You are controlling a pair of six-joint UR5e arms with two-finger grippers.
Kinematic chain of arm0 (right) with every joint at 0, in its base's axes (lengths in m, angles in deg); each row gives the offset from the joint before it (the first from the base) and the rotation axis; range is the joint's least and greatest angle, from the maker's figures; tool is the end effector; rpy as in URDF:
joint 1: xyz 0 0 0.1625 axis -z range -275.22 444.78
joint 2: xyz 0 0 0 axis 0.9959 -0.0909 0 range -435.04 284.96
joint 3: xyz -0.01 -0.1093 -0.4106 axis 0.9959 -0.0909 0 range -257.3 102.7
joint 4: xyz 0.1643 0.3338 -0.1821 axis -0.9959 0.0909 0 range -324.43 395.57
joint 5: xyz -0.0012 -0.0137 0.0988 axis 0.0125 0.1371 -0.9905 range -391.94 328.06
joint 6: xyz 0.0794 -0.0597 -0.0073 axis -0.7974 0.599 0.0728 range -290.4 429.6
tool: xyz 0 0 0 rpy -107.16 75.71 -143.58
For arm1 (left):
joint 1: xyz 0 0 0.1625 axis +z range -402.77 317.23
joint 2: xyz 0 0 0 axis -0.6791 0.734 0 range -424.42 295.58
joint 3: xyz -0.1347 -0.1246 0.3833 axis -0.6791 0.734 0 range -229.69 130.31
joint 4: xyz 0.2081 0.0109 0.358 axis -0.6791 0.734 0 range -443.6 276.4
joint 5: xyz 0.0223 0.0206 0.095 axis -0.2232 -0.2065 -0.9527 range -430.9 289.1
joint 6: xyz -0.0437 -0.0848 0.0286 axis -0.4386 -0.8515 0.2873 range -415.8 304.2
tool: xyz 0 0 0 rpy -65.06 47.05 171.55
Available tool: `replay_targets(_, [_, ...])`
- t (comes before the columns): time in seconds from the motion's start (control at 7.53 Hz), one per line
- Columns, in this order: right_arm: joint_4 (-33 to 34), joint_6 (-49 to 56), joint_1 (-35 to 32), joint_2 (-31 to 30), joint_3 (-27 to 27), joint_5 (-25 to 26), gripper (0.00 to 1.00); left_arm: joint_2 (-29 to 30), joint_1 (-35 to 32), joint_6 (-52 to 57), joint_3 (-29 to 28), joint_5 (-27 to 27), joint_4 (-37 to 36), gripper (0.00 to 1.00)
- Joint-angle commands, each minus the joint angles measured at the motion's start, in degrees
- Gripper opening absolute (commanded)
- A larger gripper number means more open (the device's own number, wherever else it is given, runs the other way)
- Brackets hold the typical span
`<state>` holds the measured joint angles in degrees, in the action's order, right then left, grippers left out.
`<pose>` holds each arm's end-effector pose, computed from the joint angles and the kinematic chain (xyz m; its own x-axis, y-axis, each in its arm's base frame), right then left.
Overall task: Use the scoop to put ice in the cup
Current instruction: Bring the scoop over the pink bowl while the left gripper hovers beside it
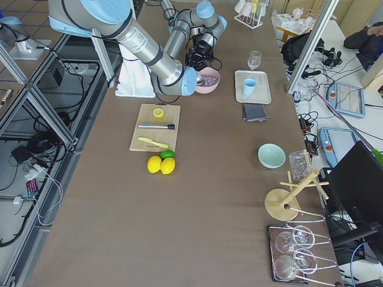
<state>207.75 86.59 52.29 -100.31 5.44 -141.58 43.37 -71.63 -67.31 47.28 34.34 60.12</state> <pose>-0.4917 -0.4316 0.1402 0.3732 -0.8302 0.4141 0.9153 0.2567 -0.3104 0.4738 -0.3834 0.3244 0.2702 0.9306 -0.2471 -0.1237 0.2880 0.9496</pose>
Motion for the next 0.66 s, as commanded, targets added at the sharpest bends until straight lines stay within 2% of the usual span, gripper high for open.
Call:
replay_targets(0.0, [-0.09,-0.55,0.93,-0.04,-1.08,0.73,0.0,1.11,1.59,0.0,-0.29,0.05,-0.01,0.99])
replay_targets(0.27, [-0.44,-0.82,1.73,-0.04,-1.17,1.09,0.0,1.72,2.13,0.0,-0.81,-0.04,0.16,0.99])
replay_targets(0.53, [-2.53,-2.21,2.17,-0.04,-3.45,1.09,0.0,3.12,2.13,-0.09,-2.3,-0.04,0.16,0.99])
